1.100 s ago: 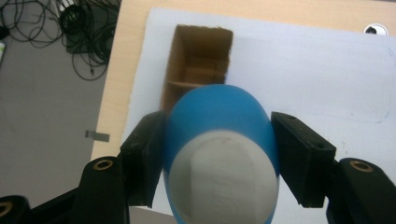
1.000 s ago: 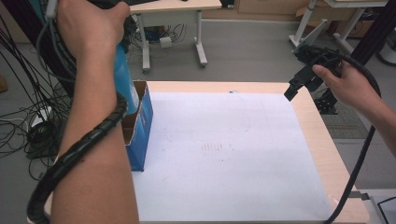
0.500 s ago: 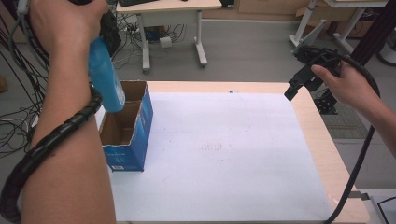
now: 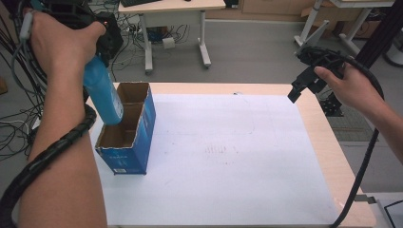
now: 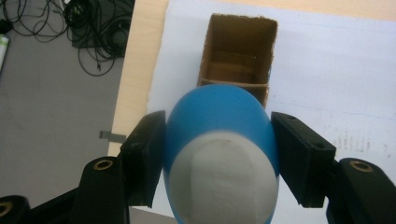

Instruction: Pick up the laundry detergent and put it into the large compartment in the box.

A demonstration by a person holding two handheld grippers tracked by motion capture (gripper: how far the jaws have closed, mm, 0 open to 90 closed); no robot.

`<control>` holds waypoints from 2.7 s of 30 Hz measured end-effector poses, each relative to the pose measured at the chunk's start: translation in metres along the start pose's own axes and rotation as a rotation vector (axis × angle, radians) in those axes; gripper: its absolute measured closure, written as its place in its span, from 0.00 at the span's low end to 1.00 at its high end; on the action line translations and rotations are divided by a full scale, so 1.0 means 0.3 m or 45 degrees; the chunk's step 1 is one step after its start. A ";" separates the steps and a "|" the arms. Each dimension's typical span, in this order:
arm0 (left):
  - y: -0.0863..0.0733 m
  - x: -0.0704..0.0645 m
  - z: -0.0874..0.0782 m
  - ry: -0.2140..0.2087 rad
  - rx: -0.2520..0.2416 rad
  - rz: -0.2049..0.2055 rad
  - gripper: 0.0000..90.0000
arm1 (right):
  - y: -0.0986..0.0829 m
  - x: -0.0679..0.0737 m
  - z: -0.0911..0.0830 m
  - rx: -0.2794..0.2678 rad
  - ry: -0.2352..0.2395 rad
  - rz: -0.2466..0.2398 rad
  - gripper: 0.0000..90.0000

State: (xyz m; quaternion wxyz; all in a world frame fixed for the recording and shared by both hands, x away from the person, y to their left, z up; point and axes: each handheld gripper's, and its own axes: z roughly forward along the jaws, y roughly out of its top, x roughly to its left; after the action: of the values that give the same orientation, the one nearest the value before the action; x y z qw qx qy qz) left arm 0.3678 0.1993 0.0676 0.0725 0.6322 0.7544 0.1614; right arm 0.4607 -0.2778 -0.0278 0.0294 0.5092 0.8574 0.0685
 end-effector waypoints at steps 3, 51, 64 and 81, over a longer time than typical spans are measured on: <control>-0.004 -0.002 0.036 0.011 0.009 0.009 0.43 | 0.002 0.005 0.001 0.000 0.000 -0.009 0.04; -0.028 -0.047 0.447 -0.022 0.190 0.098 0.43 | 0.017 0.069 0.051 0.008 -0.006 -0.050 0.04; -0.036 -0.068 0.525 -0.008 0.227 0.124 0.43 | 0.013 0.078 0.060 -0.007 -0.002 -0.060 0.04; -0.041 -0.058 0.594 -0.022 0.251 0.116 0.43 | 0.007 0.074 0.070 -0.031 -0.001 -0.048 0.04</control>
State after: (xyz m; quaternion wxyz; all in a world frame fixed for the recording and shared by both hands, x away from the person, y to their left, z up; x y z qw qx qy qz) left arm 0.4155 0.2076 -0.1053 0.0091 0.6714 0.7363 0.0843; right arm 0.4544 -0.2554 -0.0479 0.0374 0.4927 0.8659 0.0780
